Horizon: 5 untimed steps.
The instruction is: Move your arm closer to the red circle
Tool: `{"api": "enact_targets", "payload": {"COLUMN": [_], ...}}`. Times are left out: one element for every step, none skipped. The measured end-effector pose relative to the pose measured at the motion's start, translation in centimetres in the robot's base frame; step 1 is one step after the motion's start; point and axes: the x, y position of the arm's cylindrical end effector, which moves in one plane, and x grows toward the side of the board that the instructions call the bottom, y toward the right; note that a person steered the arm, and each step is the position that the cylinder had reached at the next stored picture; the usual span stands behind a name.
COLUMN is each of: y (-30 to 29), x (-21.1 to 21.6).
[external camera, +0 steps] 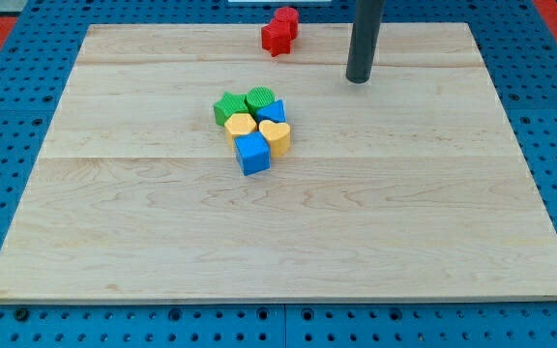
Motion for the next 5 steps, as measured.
{"api": "enact_targets", "payload": {"y": [0.0, 0.0, 3.8, 8.8, 9.0], "x": [0.0, -1.1, -4.0, -10.7, -11.2]}}
